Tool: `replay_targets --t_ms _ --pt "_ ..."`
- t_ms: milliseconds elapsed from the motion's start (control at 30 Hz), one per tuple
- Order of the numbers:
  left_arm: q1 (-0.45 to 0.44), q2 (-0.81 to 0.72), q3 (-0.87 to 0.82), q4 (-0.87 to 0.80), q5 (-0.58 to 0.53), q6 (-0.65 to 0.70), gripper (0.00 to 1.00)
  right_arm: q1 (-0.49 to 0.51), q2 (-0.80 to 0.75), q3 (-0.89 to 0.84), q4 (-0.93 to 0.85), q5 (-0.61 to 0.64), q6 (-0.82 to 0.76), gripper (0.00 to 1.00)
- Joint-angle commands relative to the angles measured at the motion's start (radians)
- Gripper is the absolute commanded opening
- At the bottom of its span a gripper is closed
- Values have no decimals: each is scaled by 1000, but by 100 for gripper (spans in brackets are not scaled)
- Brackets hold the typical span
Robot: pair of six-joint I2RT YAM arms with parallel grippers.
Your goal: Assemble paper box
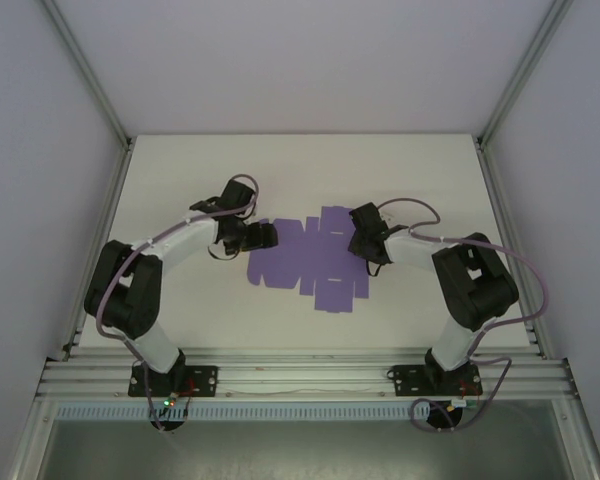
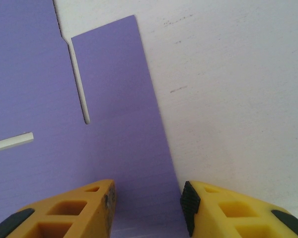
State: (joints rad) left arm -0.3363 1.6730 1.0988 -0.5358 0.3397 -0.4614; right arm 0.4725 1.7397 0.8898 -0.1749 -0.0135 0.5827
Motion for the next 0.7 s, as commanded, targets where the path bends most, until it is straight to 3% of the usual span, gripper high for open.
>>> replay_targets --t_ms 0,200,500,667 --pt "3 52 -11 -37 -42 9 82 16 104 -64 -81 -122 11 43" --pt "-8 138 -1 28 33 6 80 16 105 -65 -85 -125 13 43" --pt "-30 180 -28 193 416 7 78 17 128 -59 -60 -151 11 43" --pt "-30 96 -42 262 491 -9 77 15 123 -72 -45 -158 6 43"
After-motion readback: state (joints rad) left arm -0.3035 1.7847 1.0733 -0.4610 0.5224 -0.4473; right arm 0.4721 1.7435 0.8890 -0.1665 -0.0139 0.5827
